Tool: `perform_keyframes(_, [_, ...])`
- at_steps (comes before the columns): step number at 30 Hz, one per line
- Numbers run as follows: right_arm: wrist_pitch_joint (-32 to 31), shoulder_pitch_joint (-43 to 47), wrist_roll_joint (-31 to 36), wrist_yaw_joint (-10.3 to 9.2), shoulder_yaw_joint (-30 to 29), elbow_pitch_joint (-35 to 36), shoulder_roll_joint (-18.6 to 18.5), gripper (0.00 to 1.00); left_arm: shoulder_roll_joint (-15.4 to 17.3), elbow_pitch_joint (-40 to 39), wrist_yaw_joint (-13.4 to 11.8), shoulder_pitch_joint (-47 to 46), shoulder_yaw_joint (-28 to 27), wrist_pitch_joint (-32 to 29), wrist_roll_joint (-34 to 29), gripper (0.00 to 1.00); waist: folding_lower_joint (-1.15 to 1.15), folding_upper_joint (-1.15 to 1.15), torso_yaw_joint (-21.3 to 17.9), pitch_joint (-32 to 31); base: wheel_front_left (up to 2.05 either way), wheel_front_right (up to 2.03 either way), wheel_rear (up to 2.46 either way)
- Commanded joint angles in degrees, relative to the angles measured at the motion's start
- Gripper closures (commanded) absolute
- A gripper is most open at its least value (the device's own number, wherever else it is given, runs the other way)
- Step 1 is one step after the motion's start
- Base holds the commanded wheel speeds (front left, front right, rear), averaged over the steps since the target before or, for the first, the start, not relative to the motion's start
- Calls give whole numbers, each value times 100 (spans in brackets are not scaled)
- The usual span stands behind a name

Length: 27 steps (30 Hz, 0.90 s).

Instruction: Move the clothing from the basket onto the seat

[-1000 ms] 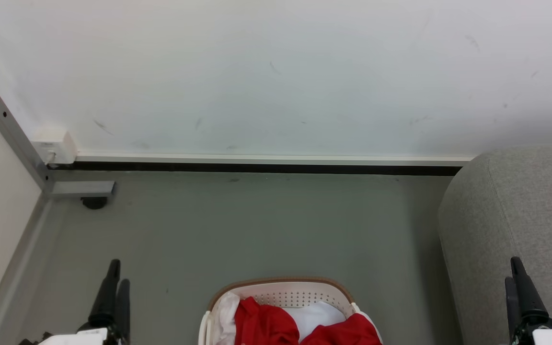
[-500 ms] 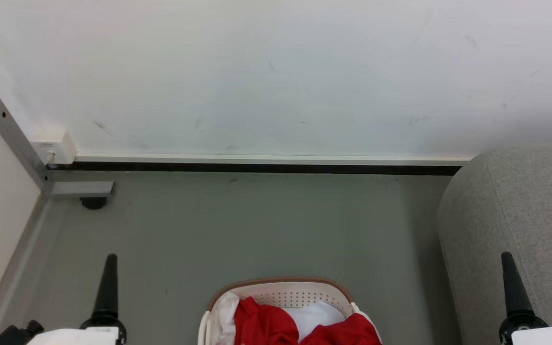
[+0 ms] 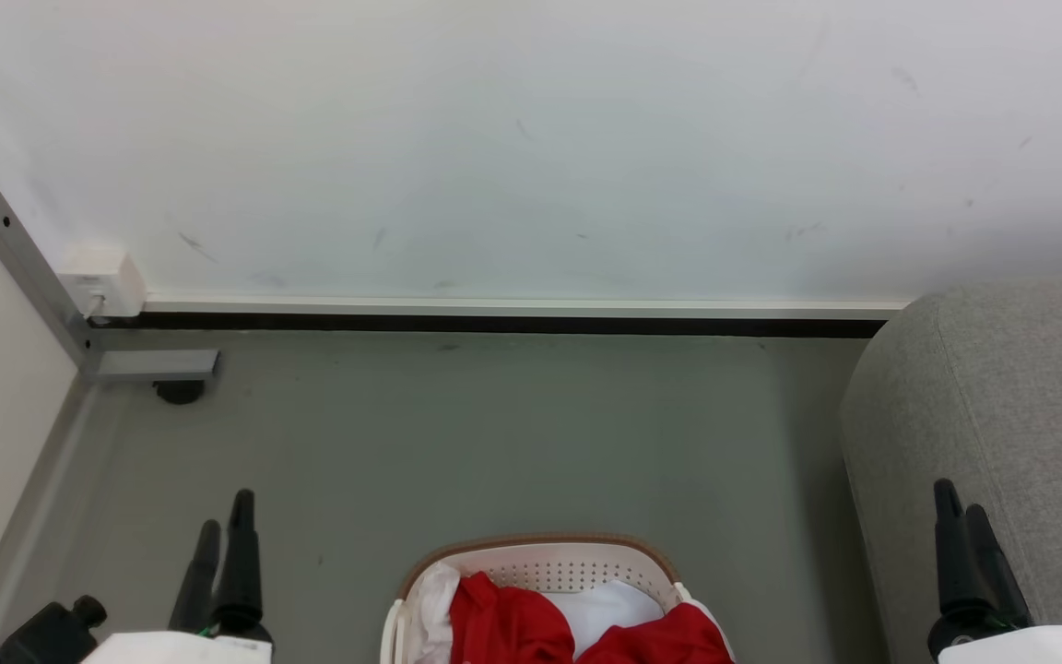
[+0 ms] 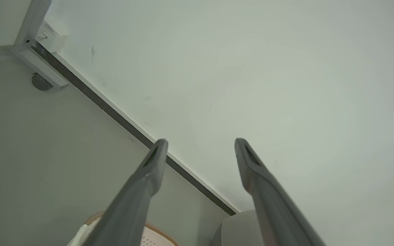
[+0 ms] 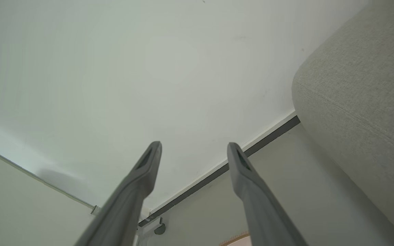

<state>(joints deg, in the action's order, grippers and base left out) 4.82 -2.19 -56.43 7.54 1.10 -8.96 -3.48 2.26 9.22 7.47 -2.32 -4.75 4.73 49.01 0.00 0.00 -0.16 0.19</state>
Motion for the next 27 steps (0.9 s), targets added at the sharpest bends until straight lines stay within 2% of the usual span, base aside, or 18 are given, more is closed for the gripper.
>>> perform_keyframes(1, [44,-16,161,-4,35,102,-57,0,50,-88,2,-26,9,57,-222,0,0,0,-1,0,0,0,0])
perform_keyframes(12, [235,26,1468,-5,302,30,-176,0,72,-32,-107,29,215,243,-1480,0,0,0,-7,-32,0,0,0])
perform_keyframes(19, [346,16,1998,-5,356,-245,-137,0,99,113,-229,64,312,354,-1979,0,0,0,-14,-57,0,0,0])
perform_keyframes(27, [461,7,2531,-6,347,-300,-104,0,152,207,-215,75,399,472,-2399,0,0,0,-30,-52,0,0,0])
